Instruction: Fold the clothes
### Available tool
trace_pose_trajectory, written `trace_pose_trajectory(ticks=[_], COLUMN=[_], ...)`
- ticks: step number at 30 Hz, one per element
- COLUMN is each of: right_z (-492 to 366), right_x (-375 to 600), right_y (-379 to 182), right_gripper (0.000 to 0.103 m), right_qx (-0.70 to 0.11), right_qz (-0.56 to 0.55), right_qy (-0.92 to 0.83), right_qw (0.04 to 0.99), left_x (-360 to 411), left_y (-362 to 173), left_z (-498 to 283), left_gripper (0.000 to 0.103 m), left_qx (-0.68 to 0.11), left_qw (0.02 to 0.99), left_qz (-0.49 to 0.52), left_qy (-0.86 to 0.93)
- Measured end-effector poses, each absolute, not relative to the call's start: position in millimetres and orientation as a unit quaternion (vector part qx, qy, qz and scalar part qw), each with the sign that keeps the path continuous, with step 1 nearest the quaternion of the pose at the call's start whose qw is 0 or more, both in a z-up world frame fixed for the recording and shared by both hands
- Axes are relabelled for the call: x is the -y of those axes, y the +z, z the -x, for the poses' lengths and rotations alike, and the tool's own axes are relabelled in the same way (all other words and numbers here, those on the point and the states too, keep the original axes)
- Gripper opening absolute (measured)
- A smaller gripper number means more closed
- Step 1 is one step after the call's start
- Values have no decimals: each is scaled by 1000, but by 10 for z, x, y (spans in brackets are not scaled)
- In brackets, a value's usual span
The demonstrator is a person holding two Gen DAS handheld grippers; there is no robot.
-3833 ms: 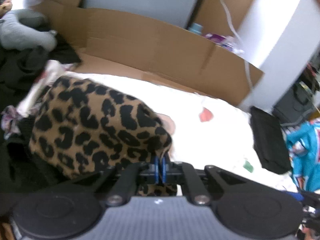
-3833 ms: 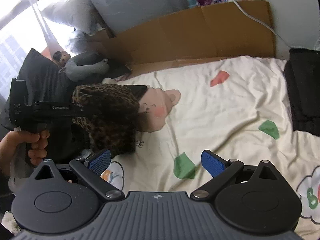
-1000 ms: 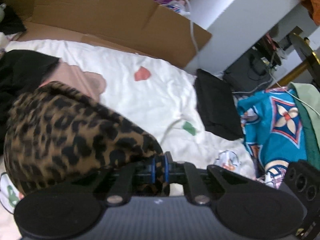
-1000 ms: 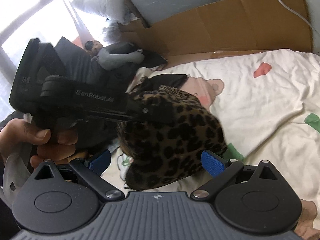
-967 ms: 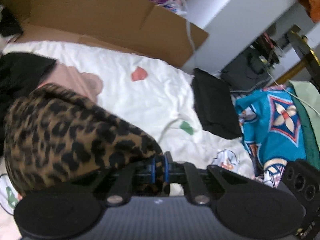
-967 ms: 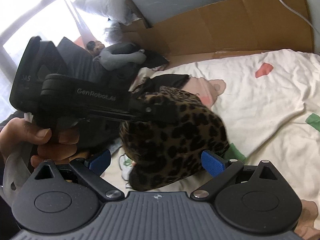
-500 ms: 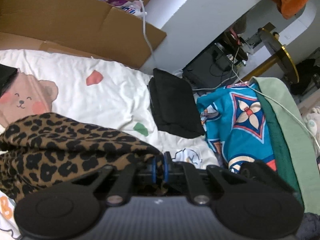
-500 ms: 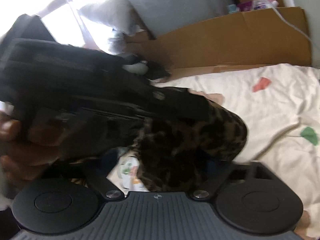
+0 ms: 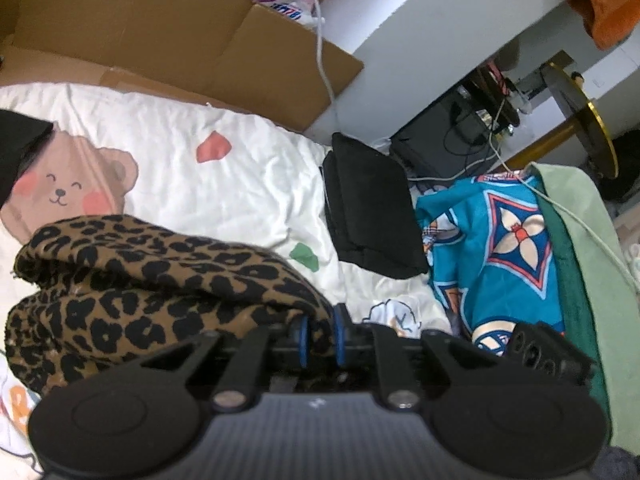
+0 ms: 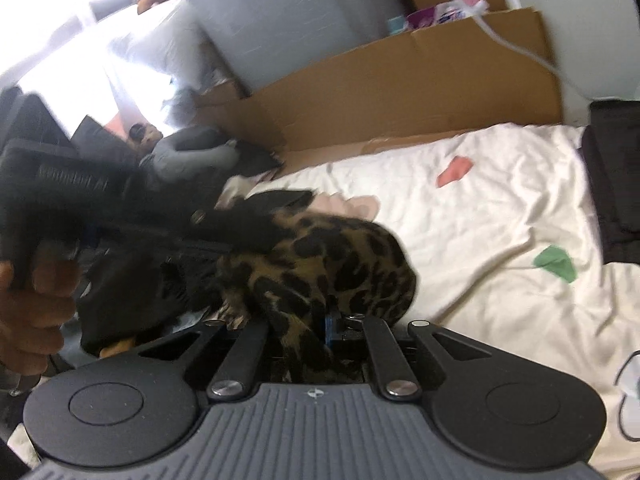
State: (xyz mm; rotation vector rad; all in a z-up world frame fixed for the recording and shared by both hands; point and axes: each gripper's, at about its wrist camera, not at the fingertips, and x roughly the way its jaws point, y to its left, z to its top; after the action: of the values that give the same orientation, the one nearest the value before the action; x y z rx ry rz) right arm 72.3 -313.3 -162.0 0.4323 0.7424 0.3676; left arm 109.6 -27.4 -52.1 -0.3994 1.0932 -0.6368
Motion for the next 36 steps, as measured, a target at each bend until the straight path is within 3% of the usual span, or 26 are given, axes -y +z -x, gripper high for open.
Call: trace_pose_trajectory(ticks=[4, 6, 7, 17, 22, 24, 26, 30, 36], right_z=[-708, -689, -680, -631, -596, -546, -497, -477, -443], right_x=[3284, 3396, 3472, 4100, 4174, 4123, 4056, 4024, 3994], right_y=[-1606, -1635, -1652, -1685, -1836, -1862, -1846, -1830, -1800], right_gripper=[5, 5, 5, 6, 18, 52, 60, 67, 67], right_qx=[-355, -361, -362, -352, -378, -381, -376, -382, -370], right_qz=[-212, -222, -229, -260, -256, -233, -202, -178, -190], right_qy=[158, 141, 133, 59, 19, 3, -15, -32, 15], right_qw=[897, 895, 894, 897, 890, 895, 904, 906, 909], left_x=[96, -33, -100, -421, -569, -607, -633, -624, -564], left_y=[-464, -433, -429, -848, -1160, -1234, -1287, -1313, -1322], left_z=[-1076, -1074, -1084, -1160, -1131, -1117, -1110, -1095, -1075], left_gripper=[16, 32, 36, 37, 37, 38, 38, 40, 42], left_qx=[-494, -481, -475, -510, -546, -554, -561, -565, -569], left_qw=[799, 816, 823, 828, 814, 810, 806, 803, 801], left_qz=[202, 199, 198, 168, 157, 156, 155, 156, 155], left_qy=[-277, -252, -240, -161, -122, -113, -106, -104, -108])
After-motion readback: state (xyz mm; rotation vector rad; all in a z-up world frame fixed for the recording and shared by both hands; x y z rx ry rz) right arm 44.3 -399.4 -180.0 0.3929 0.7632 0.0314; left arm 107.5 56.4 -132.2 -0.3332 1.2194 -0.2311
